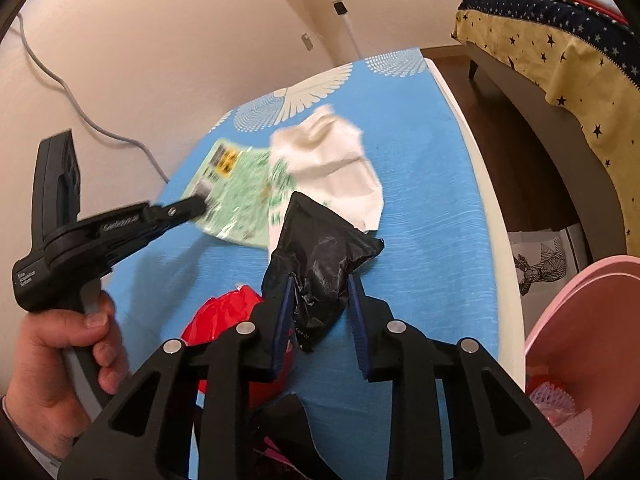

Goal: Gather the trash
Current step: 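Lift and carry the black bag and tissue packet over the pink bin with both tools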

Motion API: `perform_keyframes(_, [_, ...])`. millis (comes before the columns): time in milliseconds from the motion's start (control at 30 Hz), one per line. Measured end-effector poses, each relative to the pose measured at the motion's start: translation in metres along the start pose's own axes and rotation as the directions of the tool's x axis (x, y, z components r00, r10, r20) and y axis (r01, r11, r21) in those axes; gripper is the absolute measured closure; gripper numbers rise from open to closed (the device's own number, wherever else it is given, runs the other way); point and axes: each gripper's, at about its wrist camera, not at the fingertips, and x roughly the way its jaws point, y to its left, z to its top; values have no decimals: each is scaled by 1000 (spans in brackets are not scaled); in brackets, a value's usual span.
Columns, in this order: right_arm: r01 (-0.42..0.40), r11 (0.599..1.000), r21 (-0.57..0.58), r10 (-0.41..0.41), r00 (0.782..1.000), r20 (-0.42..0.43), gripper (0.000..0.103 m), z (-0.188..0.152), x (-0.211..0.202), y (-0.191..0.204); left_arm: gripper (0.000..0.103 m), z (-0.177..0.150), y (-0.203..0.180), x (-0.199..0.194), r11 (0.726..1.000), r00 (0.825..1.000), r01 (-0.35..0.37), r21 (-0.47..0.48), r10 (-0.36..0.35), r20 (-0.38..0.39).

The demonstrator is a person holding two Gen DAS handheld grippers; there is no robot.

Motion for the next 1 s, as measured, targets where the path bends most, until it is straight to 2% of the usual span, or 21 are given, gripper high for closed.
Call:
perform_keyframes(200, [9,1000,1,-9,999,40,76,-2,-24,3,100,-6,13,-46,987,988,-157,19,157,0])
perform_keyframes(333, [12,1000,-9,-11,997,80,76,-4,-45,9,100,-15,22,-77,979,979,-202,7,202,16])
perform_keyframes(467, [18,1000,-19,-16,993,113,76,-6,-62,15,101,-25,22,-109,982,979,-189,3,188,77])
perform_keyframes(567, [28,999,-30,-24,991,132,77,-9,-76,20,101,-34,12,-133,985,975,-173,23,168,143])
perform_keyframes(700, [46,998,-51,-38,987,159,77,-14,-97,25,101,-45,-2,-152,986,969,-161,37,151,195])
perform_keyframes(1000, [92,991,-92,-70,973,218,77,-22,-146,38,101,-70,-33,-177,991,964,-105,80,82,254])
